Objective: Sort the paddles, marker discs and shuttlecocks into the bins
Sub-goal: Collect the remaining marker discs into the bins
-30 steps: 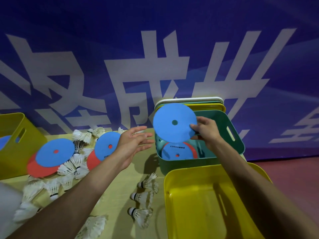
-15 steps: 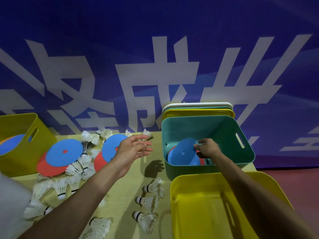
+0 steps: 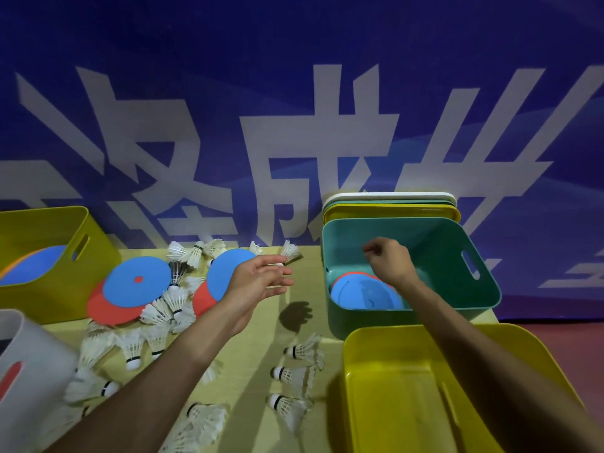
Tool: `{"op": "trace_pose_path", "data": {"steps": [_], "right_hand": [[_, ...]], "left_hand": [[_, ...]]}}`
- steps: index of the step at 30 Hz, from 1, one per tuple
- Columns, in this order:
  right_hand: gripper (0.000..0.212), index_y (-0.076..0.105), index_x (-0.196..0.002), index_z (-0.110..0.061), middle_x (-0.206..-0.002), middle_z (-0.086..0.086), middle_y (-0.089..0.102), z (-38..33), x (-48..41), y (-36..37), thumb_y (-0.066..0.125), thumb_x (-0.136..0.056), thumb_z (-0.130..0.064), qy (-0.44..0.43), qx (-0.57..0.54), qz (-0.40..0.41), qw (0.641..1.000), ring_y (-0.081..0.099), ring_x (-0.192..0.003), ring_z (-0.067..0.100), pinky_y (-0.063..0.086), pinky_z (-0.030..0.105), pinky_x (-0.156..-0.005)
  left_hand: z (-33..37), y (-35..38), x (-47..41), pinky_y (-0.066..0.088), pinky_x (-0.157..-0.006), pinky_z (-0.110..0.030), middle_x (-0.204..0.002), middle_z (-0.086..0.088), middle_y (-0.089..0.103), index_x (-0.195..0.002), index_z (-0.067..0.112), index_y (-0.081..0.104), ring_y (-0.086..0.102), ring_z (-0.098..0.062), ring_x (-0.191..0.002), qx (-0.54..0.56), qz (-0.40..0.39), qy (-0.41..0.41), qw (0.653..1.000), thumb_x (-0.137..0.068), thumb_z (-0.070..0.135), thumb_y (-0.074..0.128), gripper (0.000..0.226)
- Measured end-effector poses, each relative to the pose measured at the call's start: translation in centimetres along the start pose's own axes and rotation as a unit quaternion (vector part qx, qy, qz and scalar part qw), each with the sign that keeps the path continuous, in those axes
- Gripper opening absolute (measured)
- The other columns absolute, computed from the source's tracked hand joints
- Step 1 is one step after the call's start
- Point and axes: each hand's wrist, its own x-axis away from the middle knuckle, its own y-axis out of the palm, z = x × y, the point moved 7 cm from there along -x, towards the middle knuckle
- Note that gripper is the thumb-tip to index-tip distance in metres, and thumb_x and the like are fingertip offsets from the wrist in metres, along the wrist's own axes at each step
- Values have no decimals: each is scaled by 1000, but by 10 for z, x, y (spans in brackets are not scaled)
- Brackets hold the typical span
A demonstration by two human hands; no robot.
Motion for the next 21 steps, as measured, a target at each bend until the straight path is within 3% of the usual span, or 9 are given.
{"op": "trace_pose_path", "data": {"steps": [4,10,13,17,21], "right_hand": [[22,71,-104,-13,-105,5,72,-51,0,18,54,-91,-9,-56,-30,4,998,66,-99,22,50,33,-94],[18,71,-102,-13,-97,5,72,-117,-7,76,58,-89,-12,-106,-52,-57,991,67,-90,22,54,39,-86],[18,70,-103,-14,-97,4,72,-136,-15,113,58,-90,-12,-98,-43,-95,990,68,-84,21,55,36,-83],[25,65,-111,-13,-96,3,68,-143,-26,171,50,-91,-12,-65,-1,-148,987,64,-75,18,44,12,-57],[36,56,-125,-12,-108,4,65,-136,-35,229,55,-89,-15,-21,33,-228,973,62,-87,18,47,18,-68]], "left_hand": [[-4,-29,-7,55,-80,-33,-94,-9,72,-102,10,64,69,-21,-81,11,24,-7,1000,-92,0,53,19],[-21,-89,-26,53,-82,-34,-98,-13,71,-103,8,65,67,-26,-86,22,70,-29,997,-91,1,54,17],[-35,-121,-35,52,-84,-37,-97,-13,69,-97,10,66,65,-24,-83,39,93,-45,994,-90,2,56,15],[-55,-165,-49,52,-82,-35,-97,-13,69,-97,10,67,66,-23,-82,39,128,-66,989,-90,0,55,17],[-70,-201,-61,51,-75,-29,-88,-8,69,-91,13,66,64,-22,-82,30,150,-74,985,-88,-3,54,21]]}}
